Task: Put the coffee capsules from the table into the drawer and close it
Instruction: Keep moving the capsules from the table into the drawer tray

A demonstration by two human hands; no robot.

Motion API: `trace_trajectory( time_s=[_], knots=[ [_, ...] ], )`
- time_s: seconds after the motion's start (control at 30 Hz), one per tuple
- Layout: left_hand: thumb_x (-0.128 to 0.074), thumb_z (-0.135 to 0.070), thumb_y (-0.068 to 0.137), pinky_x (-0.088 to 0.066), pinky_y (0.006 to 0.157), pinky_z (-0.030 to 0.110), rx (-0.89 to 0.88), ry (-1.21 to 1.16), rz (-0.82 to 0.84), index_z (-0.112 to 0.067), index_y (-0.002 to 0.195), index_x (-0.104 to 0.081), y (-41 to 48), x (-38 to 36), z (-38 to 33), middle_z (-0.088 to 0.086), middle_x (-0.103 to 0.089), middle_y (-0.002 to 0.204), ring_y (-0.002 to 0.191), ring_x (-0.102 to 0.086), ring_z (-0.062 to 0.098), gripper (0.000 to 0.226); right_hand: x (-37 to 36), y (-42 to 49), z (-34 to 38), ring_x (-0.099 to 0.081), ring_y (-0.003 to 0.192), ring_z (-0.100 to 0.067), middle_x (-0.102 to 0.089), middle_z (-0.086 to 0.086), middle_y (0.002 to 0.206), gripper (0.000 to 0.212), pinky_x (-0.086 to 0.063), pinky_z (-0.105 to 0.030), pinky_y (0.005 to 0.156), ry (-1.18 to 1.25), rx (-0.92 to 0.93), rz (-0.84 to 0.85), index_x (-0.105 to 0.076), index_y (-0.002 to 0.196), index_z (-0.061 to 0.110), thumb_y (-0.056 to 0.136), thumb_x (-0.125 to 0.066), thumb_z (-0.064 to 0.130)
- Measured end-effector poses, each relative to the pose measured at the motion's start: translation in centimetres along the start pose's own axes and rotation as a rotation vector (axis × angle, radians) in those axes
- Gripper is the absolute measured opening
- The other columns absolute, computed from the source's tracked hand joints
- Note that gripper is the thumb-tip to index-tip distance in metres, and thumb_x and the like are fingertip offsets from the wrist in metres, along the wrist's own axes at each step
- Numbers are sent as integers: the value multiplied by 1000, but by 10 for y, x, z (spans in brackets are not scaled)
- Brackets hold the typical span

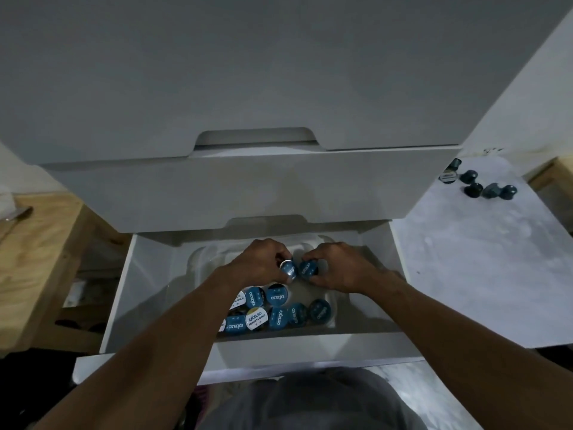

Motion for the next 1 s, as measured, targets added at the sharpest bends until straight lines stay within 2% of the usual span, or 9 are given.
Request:
trace_trajectory(
  time_s=[0.13, 0.23, 0.43, 0.67, 1.0],
  knots=[
    [-75, -21, 78, -42, 70, 10, -7, 24, -11, -19, 102, -70, 5, 5, -1, -4, -69, 96, 84, -62, 5, 24, 1, 5, -5, -58, 108, -21, -66, -1, 119, 43, -49, -35, 91, -36, 10, 12, -63, 120, 24, 79, -71, 36],
    [-74, -20, 79, -44, 74, 14, -10, 28, -11, -18, 100, -70, 5, 4, -2, -4, -69, 96, 86, -63, 7, 21, 0, 7, -8, -56, 114, -19, -62, 2, 126, 52, -46, -32, 95, -44, 5, 32, -59, 125, 25, 78, -71, 41],
    [-78, -21, 75, -44, 67, 12, -29, 25, 18, -20, 90, -72, 4, -1, -5, -9, -69, 85, 80, -63, 4, 16, 0, 7, -16, -55, 114, -16, -64, 7, 125, 39, -45, -32, 96, -32, -1, 21, -63, 121, 30, 83, -68, 38],
    [-79, -20, 74, -44, 63, 13, -25, 44, 67, -20, 88, -73, -5, -13, -10, -11, -68, 81, 78, -63, 2, 16, -3, 3, -16, -63, 103, -11, -72, 11, 109, 26, -51, -34, 92, 2, 2, 49, -71, 106, 30, 81, -69, 32],
    [-81, -22, 71, -46, 67, 16, -11, 89, 54, -19, 91, -73, -16, -19, -11, -8, -69, 81, 79, -64, 6, 21, -12, -2, -15, -65, 95, -9, -73, 12, 101, 23, -52, -33, 91, 25, 23, 84, -73, 101, 29, 78, -70, 30]
  ],
)
Point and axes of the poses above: each hand's wrist, its own y-axis towards the middle knuckle, its own x-axis out of the back of the hand, z = x × y, the point moved 8 cm from there along y, towards the middle knuckle
